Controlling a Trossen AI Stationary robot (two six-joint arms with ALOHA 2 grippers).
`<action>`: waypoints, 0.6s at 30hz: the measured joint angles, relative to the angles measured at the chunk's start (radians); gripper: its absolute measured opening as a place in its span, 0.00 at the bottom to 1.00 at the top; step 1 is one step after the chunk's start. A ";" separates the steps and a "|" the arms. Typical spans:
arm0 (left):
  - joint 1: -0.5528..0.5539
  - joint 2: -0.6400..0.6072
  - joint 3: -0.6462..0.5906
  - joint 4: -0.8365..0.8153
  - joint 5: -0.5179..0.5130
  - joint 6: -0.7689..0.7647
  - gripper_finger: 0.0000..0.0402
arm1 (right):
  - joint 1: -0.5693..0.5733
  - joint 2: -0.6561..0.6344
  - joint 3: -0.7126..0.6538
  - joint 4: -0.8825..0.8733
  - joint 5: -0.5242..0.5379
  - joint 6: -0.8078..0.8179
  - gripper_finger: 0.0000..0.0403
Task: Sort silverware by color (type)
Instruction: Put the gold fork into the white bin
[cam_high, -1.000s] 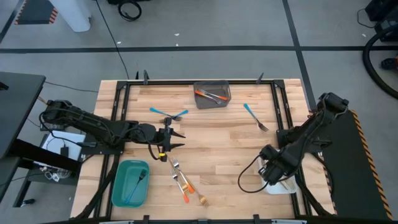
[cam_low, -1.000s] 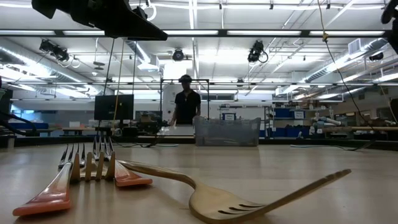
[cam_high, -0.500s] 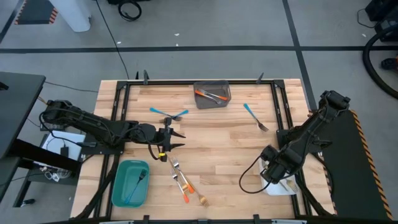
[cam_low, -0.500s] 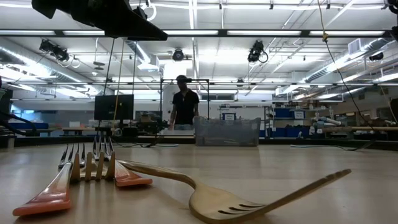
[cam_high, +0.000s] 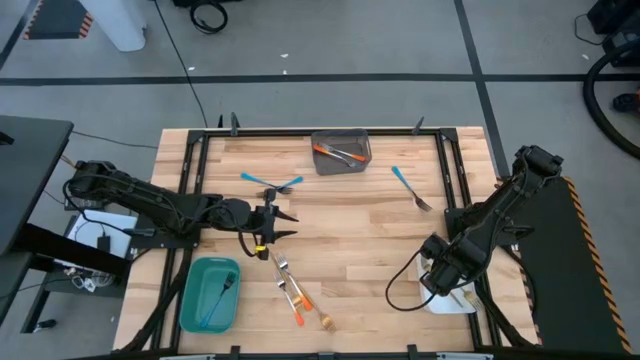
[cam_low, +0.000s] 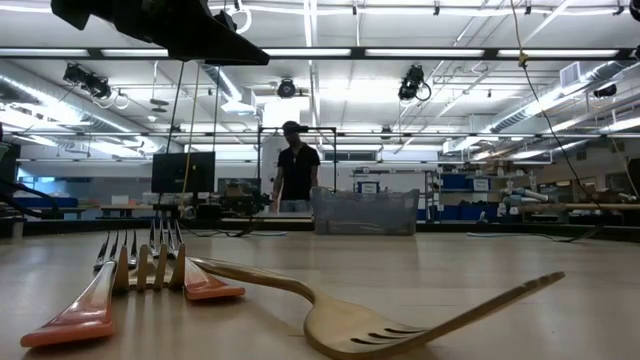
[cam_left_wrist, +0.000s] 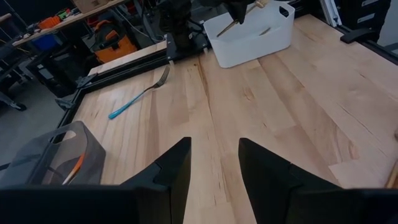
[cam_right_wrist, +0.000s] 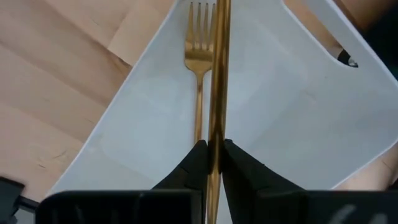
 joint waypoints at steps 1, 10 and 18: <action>0.000 0.000 0.000 0.000 0.000 0.000 0.35 | 0.000 0.000 0.000 0.000 -0.003 0.000 0.11; 0.000 0.000 0.000 0.000 0.000 0.000 0.35 | -0.018 0.000 0.000 0.000 0.031 -0.006 0.11; 0.000 0.000 0.000 -0.009 0.000 -0.002 0.35 | -0.022 0.001 -0.051 0.032 0.016 0.018 0.11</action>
